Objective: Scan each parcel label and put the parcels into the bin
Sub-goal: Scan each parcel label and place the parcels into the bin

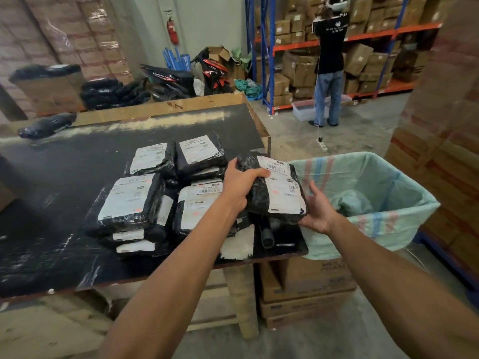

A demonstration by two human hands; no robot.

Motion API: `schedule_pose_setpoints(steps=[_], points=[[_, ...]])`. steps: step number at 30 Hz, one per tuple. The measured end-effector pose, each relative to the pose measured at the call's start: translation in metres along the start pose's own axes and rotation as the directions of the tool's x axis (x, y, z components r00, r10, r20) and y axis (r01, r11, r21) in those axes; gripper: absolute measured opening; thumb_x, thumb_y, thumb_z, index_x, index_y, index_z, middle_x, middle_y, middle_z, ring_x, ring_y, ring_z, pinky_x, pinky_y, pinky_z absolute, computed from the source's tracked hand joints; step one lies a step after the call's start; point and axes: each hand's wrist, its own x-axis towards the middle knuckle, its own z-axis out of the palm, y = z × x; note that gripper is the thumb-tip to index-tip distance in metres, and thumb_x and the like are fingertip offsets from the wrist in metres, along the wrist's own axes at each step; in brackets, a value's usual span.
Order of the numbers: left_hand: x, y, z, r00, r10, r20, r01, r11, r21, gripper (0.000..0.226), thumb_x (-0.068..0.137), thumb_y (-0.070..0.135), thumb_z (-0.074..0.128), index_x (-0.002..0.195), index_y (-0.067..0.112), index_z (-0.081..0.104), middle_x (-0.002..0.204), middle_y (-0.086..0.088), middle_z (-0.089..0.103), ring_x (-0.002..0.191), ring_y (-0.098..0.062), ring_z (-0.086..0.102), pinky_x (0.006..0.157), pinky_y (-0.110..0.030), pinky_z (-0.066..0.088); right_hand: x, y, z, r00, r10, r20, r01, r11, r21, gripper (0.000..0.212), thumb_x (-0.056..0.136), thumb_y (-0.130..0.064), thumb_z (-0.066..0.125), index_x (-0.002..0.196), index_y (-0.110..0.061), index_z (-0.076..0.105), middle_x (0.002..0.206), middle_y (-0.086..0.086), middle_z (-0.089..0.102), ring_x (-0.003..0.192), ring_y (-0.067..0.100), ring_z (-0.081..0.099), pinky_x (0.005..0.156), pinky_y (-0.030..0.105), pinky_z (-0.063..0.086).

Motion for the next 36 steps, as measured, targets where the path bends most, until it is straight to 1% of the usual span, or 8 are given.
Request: schedule_pose_setpoints(steps=[4, 9, 17, 20, 25, 28, 32, 36], points=[[0.035, -0.024, 0.058, 0.997, -0.036, 0.066, 0.028, 0.993, 0.114, 0.06, 0.07, 0.003, 0.085, 0.121, 0.015, 0.054, 0.112, -0.012, 0.072, 0.1, -0.03, 0.072, 0.089, -0.047, 0.06, 0.016, -0.037, -0.024, 0.999, -0.04, -0.034, 0.037, 0.995, -0.092, 0.057, 0.081, -0.054, 0.07, 0.12, -0.012, 0.073, 0.107, 0.017, 0.077, 0.086, 0.033, 0.077, 0.067, 0.045, 0.062], [0.107, -0.043, 0.124, 0.983, -0.149, 0.112, 0.103, 0.935, 0.341, 0.051, 0.094, 0.039, 0.063, 0.137, 0.013, 0.057, 0.129, -0.01, 0.069, 0.115, -0.03, 0.067, 0.104, -0.046, 0.053, 0.052, -0.091, -0.093, 0.988, -0.029, -0.15, 0.005, 0.987, -0.158, 0.038, 0.083, -0.041, 0.071, 0.103, -0.01, 0.078, 0.1, 0.016, 0.079, 0.08, 0.029, 0.078, 0.064, 0.043, 0.062], [0.198, -0.121, 0.14, 0.983, 0.168, 0.07, -0.133, 0.396, 0.909, 0.058, 0.103, 0.032, 0.048, 0.154, 0.01, 0.033, 0.156, -0.015, 0.04, 0.143, -0.034, 0.039, 0.118, -0.048, 0.032, 0.137, -0.136, -0.187, 0.898, 0.158, -0.41, -0.361, 0.797, -0.484, 0.022, 0.099, -0.028, 0.06, 0.097, -0.008, 0.069, 0.08, 0.012, 0.079, 0.057, 0.022, 0.074, 0.055, 0.036, 0.06], [0.212, -0.135, 0.134, 0.975, 0.199, 0.097, -0.143, 0.234, 0.962, 0.061, 0.103, 0.025, 0.045, 0.159, 0.008, 0.025, 0.166, -0.012, 0.026, 0.154, -0.028, 0.021, 0.127, -0.042, 0.012, 0.168, -0.119, -0.205, 0.854, 0.195, -0.482, -0.49, 0.613, -0.62, 0.036, 0.099, -0.021, 0.062, 0.126, 0.003, 0.061, 0.105, 0.023, 0.071, 0.086, 0.035, 0.068, 0.087, 0.048, 0.057], [0.229, -0.146, 0.139, 0.959, 0.282, 0.04, -0.104, 0.215, 0.971, 0.057, 0.1, 0.018, 0.045, 0.155, 0.012, 0.034, 0.162, -0.007, 0.037, 0.153, -0.021, 0.025, 0.126, -0.038, 0.012, 0.222, -0.073, -0.227, 0.804, 0.297, -0.515, -0.59, 0.29, -0.753, 0.06, 0.101, -0.027, 0.06, 0.148, 0.005, 0.04, 0.152, 0.024, 0.045, 0.131, 0.041, 0.052, 0.109, 0.053, 0.043], [0.232, -0.148, 0.136, 0.959, 0.285, 0.012, -0.077, 0.216, 0.973, 0.058, 0.099, 0.017, 0.045, 0.155, 0.012, 0.034, 0.161, -0.005, 0.039, 0.154, -0.018, 0.023, 0.125, -0.035, 0.01, 0.245, -0.04, -0.229, 0.789, 0.364, -0.495, -0.595, 0.25, -0.764, 0.055, 0.099, -0.026, 0.062, 0.145, -0.001, 0.045, 0.145, 0.024, 0.052, 0.126, 0.043, 0.055, 0.106, 0.057, 0.045], [0.233, -0.152, 0.133, 0.953, 0.303, -0.004, -0.075, 0.249, 0.966, 0.061, 0.094, 0.014, 0.05, 0.153, 0.013, 0.038, 0.158, -0.003, 0.043, 0.153, -0.018, 0.026, 0.124, -0.033, 0.009, 0.261, -0.009, -0.237, 0.75, 0.472, -0.463, -0.654, 0.423, -0.628, 0.042, 0.101, -0.022, 0.061, 0.135, 0.001, 0.054, 0.131, 0.025, 0.061, 0.115, 0.041, 0.063, 0.099, 0.051, 0.051], [0.234, -0.153, 0.134, 0.948, 0.318, -0.008, -0.073, 0.242, 0.968, 0.062, 0.093, 0.016, 0.051, 0.153, 0.013, 0.039, 0.159, -0.002, 0.042, 0.152, -0.016, 0.027, 0.125, -0.033, 0.011, 0.256, 0.006, -0.242, 0.691, 0.488, -0.532, -0.71, 0.325, -0.624, 0.037, 0.107, -0.035, 0.045, 0.091, -0.004, 0.059, 0.081, 0.015, 0.061, 0.065, 0.028, 0.055, 0.061, 0.036, 0.05]])
